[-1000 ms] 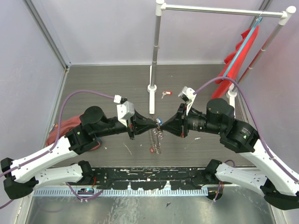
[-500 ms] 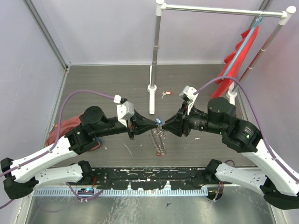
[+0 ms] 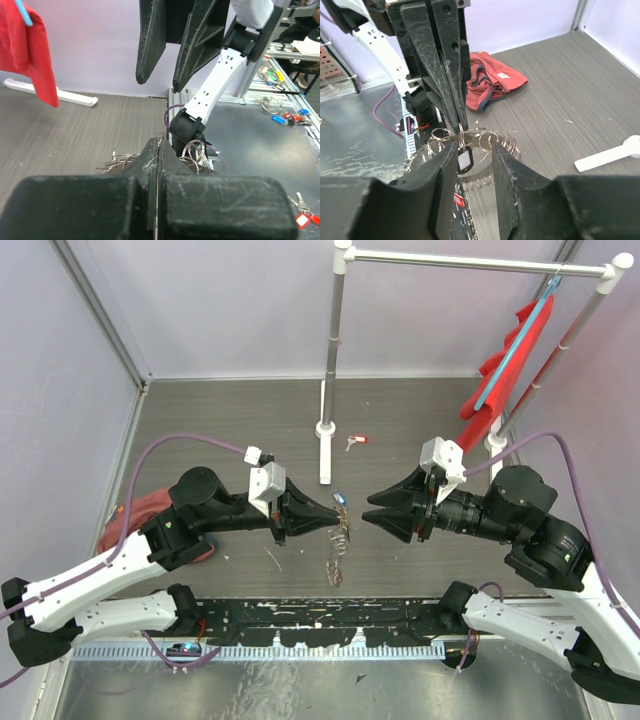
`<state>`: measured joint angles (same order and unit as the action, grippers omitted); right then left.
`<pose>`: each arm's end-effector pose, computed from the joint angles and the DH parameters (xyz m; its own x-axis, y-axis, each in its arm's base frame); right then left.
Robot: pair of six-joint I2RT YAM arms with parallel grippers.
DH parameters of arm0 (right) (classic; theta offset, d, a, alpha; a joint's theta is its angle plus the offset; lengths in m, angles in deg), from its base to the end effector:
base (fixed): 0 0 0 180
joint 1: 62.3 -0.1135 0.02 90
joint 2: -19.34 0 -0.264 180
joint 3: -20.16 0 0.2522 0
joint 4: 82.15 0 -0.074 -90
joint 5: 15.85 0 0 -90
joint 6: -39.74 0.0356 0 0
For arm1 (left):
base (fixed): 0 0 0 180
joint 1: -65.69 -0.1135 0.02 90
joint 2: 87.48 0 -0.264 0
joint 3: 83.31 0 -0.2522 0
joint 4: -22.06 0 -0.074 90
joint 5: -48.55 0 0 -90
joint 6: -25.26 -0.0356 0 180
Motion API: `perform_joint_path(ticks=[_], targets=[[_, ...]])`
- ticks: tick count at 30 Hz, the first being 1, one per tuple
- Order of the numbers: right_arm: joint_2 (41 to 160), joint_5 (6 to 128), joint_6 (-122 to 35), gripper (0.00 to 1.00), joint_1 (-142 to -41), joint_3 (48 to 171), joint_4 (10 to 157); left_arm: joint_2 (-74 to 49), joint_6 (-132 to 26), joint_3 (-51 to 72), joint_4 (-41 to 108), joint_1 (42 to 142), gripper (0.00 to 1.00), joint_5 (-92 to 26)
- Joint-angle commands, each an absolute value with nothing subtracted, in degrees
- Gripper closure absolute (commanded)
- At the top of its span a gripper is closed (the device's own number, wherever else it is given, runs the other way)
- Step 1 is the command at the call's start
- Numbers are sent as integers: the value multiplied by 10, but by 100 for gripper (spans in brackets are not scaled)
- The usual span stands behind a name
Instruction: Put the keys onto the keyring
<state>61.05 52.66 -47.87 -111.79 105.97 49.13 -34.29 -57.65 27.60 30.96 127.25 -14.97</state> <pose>0.0621 0.0927 0.4560 -0.0917 -0.0476 -0.9947 -0.9416 0.3291 0.0710 0.0858 -0.1917 0.4069 -0.0656 -0.1109 -0.9917 0.9974 0.0236 -0.0686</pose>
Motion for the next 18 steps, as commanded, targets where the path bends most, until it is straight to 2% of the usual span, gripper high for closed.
perform_joint_path(ticks=[1,18], targets=[[613,471,-508,62,-1119,1056,542,-341,-565,247,263,1274,100,-113],[647,401,-505,69,-1118,1043,536,-338,-560,246,248,1274,100,-128]])
